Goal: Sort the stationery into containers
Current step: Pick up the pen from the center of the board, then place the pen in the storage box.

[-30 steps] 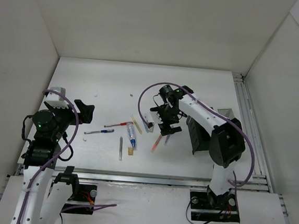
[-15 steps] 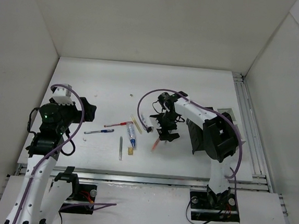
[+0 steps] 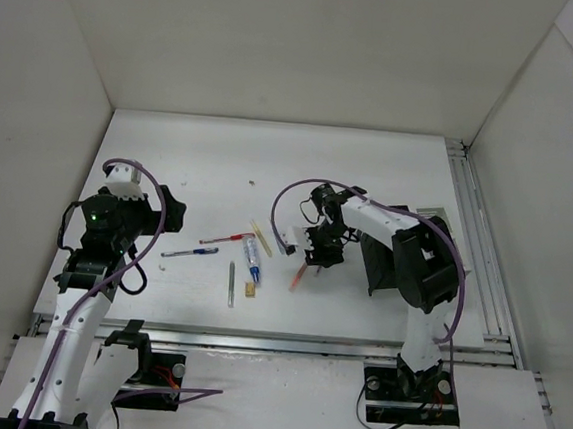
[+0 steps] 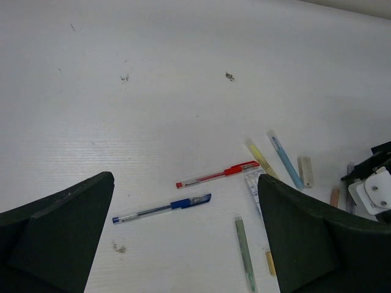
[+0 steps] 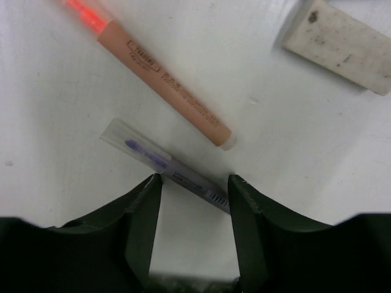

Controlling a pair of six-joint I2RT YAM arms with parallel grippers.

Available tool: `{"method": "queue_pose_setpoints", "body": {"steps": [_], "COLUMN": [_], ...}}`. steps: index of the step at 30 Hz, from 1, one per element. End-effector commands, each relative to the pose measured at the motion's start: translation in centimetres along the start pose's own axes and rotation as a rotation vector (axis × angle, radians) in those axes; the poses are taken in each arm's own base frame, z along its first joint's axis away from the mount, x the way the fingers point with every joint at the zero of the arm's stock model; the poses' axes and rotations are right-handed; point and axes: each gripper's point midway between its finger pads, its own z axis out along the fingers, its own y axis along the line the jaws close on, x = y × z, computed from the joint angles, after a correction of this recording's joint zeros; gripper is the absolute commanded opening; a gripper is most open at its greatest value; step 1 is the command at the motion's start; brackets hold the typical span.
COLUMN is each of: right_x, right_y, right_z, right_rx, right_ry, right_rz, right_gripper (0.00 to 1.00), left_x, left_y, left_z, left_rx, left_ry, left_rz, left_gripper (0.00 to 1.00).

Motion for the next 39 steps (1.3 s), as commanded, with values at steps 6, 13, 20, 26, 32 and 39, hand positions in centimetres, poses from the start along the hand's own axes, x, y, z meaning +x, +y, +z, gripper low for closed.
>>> {"method": "queue_pose_setpoints", "body": {"steps": [6,13,20,26,32,39], "right_x": [1.5,1.9,-2.5,-8.5,-11.4,-8.1], "right_y": [2.2,4.6,3.2,-0.3,-6.1,-12.0], "right_z": [0.9,0.3,-5.6,-15.0,-23.5,-35.4], "right_rx": [0.042,0.029,0.194,0.376,0.541,1.137], "right_ry": [0.052,0.07,-0.118,-0.457,-0.704,-1.074], "right_rz": [-0.026,-0.096,-0.077,-0.006,0.093,0.526], "right_gripper": [0.21,0.0,0.0,0.0,0.0,0.0], "left_x": [-1.6,-0.8,-0.7,-1.1,-0.2,0.3], "left_y": [0.0,0.3,-0.1,-0.6,-0.9,-2.1], "left_z": [0.3,0.2,-0.1,-0.6,-0.5,-0.4], "left_rx": [-0.01,-0.019,-0.015,0.011,0.026,0.062], "left_ry": [-0.054,-0.031,-0.029,-0.054,-0.013,0.009], "left_rz": [0.009,0.007,-0.014,-0.024,-0.051,-0.071], "left_gripper": [1.0,1.0,1.0,1.0,1.0,1.0]}}
